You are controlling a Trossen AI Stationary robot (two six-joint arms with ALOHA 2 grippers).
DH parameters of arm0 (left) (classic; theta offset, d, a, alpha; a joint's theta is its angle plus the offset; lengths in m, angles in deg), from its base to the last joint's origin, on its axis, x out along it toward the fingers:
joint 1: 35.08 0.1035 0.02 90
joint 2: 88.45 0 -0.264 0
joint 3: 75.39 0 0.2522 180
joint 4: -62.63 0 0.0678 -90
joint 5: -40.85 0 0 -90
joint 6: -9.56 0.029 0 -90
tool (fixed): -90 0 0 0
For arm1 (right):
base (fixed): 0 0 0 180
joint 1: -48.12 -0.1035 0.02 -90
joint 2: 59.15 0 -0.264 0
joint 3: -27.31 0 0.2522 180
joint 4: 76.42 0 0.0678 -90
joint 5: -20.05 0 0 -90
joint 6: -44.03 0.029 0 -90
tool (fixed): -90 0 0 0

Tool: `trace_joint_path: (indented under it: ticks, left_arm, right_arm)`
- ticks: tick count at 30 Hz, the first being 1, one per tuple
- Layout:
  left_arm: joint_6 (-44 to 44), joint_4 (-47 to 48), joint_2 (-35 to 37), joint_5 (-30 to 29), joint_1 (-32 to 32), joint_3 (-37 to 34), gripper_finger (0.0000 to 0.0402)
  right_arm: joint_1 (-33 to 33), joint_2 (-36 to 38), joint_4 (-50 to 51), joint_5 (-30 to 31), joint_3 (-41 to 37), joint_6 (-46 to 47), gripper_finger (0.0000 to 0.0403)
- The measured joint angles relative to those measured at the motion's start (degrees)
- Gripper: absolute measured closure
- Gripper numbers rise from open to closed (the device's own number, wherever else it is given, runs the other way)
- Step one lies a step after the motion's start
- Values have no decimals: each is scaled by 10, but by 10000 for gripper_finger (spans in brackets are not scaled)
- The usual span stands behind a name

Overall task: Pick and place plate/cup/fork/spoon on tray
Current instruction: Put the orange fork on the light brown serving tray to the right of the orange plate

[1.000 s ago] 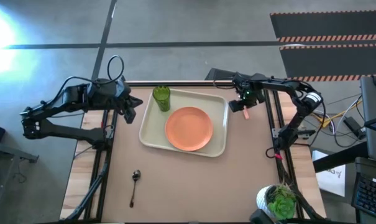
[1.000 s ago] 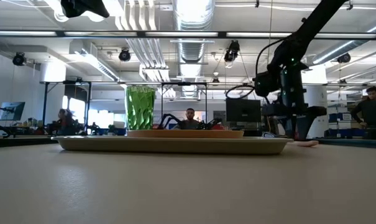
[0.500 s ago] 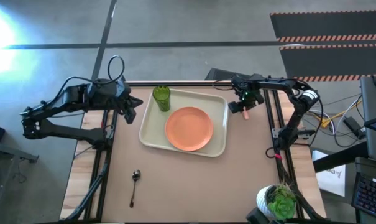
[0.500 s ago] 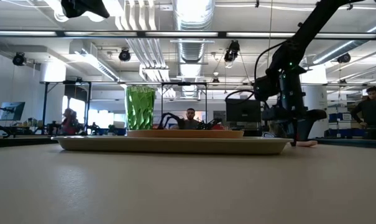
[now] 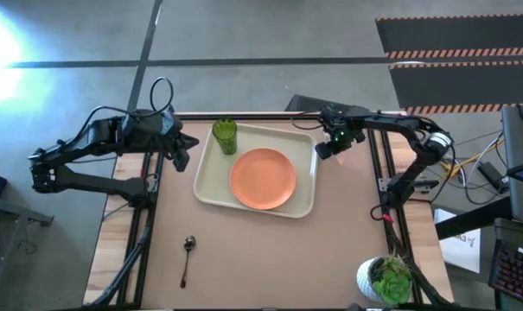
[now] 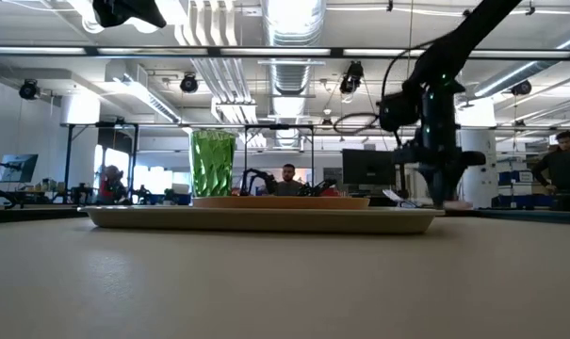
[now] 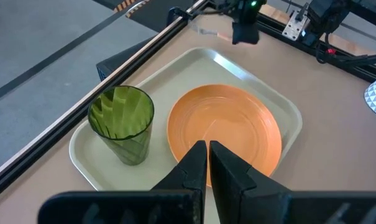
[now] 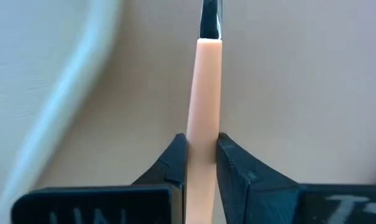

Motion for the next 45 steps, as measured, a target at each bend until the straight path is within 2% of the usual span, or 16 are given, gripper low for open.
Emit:
trace_joint_path:
  ticks: [5,8,12,16,20,23,30,33,38,41,45]
  left_arm:
    - [0,-1,0,0,0,0,402]
    - [0,-2,0,0,0,0,402]
    - [0,-2,0,0,0,0,402]
    - [9,-2,1,0,0,0,402]
    - [29,-1,4,0,0,0,402]
    - [33,1,6,0,0,0,402]
    - [36,2,14,0,0,0,402]
    - [37,5,20,10,0,0,402]
    - [46,5,36,22,0,0,402]
    - [46,6,44,24,0,0,402]
    - [47,7,50,24,0,0,402]
  right_arm:
    - [-50,101,10,10,0,73,364]
    - [-111,160,9,40,0,140,364]
    - [-215,216,8,111,1,253,364]
    - [-321,232,2,191,1,370,364]
    - [-405,200,-11,238,1,477,364]
    - [-443,153,-43,246,1,536,364]
    - [-477,32,-177,252,1,587,364]
    - [-486,0,-183,252,2,613,364]
    - [-508,-15,-178,256,7,663,364]
    - [-525,-14,-169,284,7,695,364]
    - [-548,-6,-118,295,8,761,364]
